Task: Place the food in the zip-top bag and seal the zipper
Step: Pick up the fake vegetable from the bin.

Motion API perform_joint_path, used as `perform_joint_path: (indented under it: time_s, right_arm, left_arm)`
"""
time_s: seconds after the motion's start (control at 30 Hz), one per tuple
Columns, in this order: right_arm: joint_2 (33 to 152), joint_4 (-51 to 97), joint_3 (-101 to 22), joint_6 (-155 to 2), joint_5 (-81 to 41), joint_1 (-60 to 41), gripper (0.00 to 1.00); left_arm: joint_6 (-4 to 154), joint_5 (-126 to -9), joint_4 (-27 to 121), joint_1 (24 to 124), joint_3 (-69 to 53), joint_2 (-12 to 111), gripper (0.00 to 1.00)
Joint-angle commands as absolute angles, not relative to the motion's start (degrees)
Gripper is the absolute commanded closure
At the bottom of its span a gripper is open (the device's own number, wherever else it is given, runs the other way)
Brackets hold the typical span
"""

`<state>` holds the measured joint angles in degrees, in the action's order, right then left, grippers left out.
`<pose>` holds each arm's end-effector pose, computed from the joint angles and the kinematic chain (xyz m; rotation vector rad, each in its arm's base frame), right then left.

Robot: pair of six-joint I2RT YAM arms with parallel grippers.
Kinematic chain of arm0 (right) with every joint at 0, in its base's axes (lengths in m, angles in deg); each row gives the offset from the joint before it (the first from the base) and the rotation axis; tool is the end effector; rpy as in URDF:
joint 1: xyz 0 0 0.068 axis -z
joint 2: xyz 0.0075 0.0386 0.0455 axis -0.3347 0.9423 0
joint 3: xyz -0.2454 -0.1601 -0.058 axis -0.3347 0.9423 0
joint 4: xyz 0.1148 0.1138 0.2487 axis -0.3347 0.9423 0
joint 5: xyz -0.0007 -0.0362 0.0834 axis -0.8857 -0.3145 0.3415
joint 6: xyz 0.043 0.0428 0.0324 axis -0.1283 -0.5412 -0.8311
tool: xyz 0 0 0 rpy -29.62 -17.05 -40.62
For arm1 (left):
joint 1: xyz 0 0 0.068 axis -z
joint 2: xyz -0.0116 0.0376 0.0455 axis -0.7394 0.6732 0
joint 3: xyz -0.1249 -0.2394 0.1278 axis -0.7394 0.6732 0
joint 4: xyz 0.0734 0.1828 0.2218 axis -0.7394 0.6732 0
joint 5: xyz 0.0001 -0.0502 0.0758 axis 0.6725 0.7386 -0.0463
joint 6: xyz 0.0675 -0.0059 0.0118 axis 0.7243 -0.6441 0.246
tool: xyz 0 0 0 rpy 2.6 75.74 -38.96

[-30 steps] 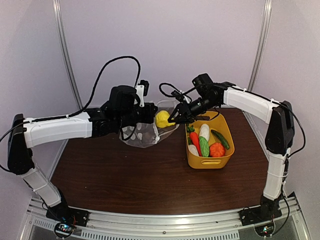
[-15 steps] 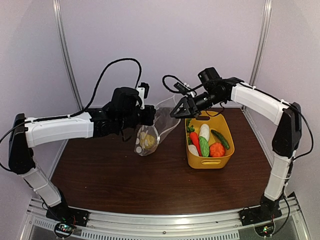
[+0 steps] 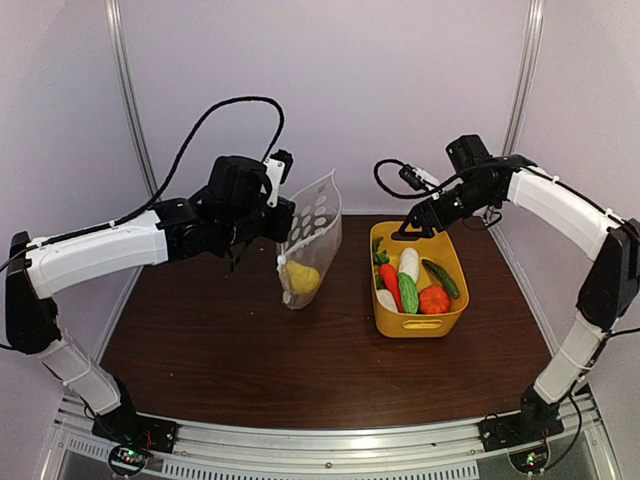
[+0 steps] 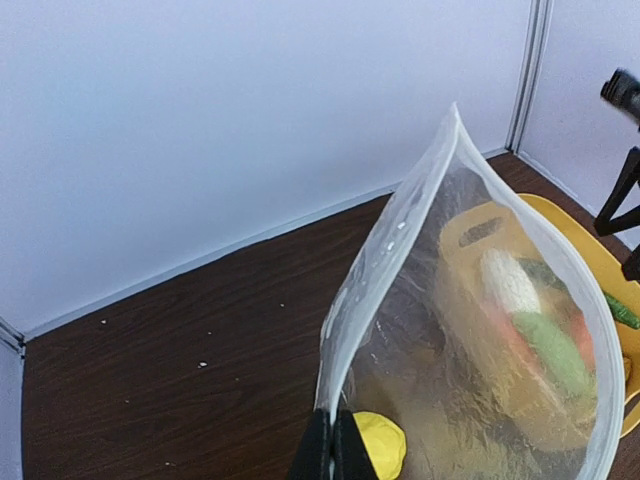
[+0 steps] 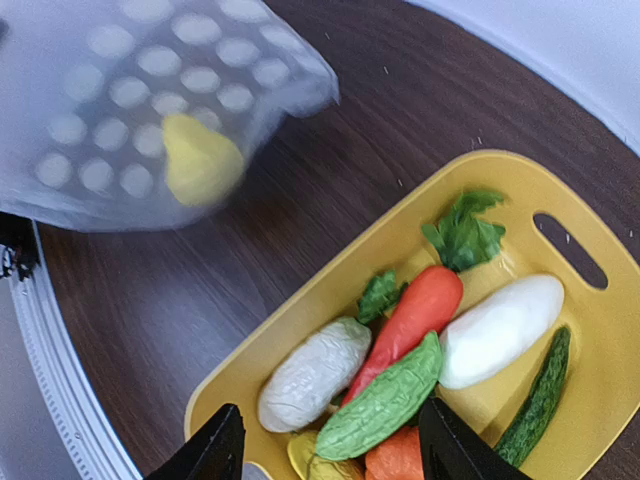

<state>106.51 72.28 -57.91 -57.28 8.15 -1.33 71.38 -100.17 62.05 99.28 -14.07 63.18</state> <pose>0.3656 0.1745 0.3655 -0.9469 2.2043 0.8344 0.2781 -0.3139 0.3595 0.3462 1.9323 -0.3463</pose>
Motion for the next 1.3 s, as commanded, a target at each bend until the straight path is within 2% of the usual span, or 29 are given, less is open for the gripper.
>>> perform_joint_path:
  time_s: [0.0,0.1,0.47,0.7,1.27]
  right_arm:
    - [110.7,75.3,-54.3,-54.4,-5.4,-1.2,0.4]
    - [113.4,76.0,-54.3,-55.1,-8.0,-1.2,0.43]
    - [119.4,76.1,-52.3,-57.4,-9.2,-1.5,0.43]
    - [122.8,76.0,-51.7,-58.2,-8.4,-2.6,0.34]
    - [126.9,75.2,-52.7,-60.4,-5.9,-4.0,0.34]
  left_arm:
    - [80.6,-106.3,62.3,99.1,-13.8,59.5,1.0]
    - [85.2,-109.4,57.4,98.0,-8.9,58.9,1.0]
    - [75.7,-93.0,60.7,95.9,-8.3,62.7,1.0]
    - [74.7,-93.0,60.9,95.9,-8.4,63.2,1.0]
    - [75.0,-94.4,61.3,95.9,-8.6,62.8,1.0]
